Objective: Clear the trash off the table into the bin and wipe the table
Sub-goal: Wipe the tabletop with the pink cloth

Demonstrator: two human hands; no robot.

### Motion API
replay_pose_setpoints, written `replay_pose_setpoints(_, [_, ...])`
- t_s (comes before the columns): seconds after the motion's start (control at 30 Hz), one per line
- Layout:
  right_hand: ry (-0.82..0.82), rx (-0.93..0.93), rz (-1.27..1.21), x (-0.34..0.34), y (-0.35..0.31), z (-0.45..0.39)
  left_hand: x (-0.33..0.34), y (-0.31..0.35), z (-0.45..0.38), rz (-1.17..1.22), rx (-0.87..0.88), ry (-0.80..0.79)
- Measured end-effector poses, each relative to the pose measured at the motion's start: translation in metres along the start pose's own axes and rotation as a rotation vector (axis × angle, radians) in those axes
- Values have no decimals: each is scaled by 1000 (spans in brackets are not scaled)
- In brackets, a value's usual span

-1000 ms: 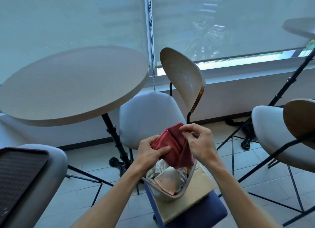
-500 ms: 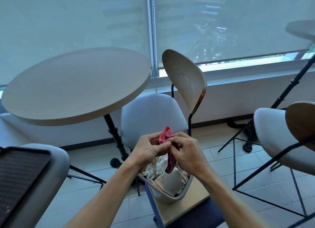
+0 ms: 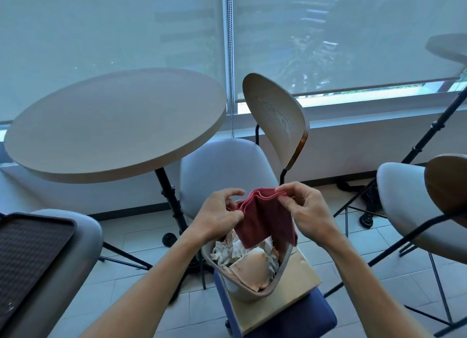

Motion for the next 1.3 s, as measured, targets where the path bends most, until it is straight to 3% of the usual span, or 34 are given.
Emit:
replay_pose_setpoints(0.1, [-21, -5, 67, -7, -5, -2, -5, 4, 1, -237, 62, 30])
replay_pose_setpoints(0.23, [-13, -30, 64, -2, -10, -4, -1, 18, 2, -311, 144, -58])
replay_pose_setpoints(0.37, [-84, -86, 151, 16, -20, -5, 17, 28, 5, -171, 216, -245])
replay_pose_setpoints(0.53, [-117, -122, 178, 19, -33, -11, 20, 36, -7, -44, 240, -78])
replay_pose_setpoints(0.63, [-142, -47, 152, 0, -22, -10, 19, 47, -9, -12, 218, -112])
replay_pose_setpoints(0.8, [-444, 259, 77, -2, 37, 7, 11, 56, -7, 95, 213, -232])
replay_pose_setpoints(0.93, [-378, 333, -162, 13, 71, 15, 3, 54, -7, 249, 194, -290])
replay_pose_setpoints(1.03, [-244, 412, -418, 16, 85, 18, -8, 48, -10, 344, 128, -193])
replay_pose_setpoints(1.13, [-241, 408, -517, 17, 90, 18, -22, 32, -16, 360, 21, -23])
replay_pose_setpoints(1.3, [-183, 412, -558, 14, 85, 17, -27, 0, -17, 139, -186, 91])
Point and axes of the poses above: each hand's wrist, its own z-axis away from the middle knuckle, its own x-axis out of the palm, y = z × x, the point moved 6 cm from there along -z, towards the middle knuckle, and after that the axes turned 3 degrees about -z, right-handed, at the moved point
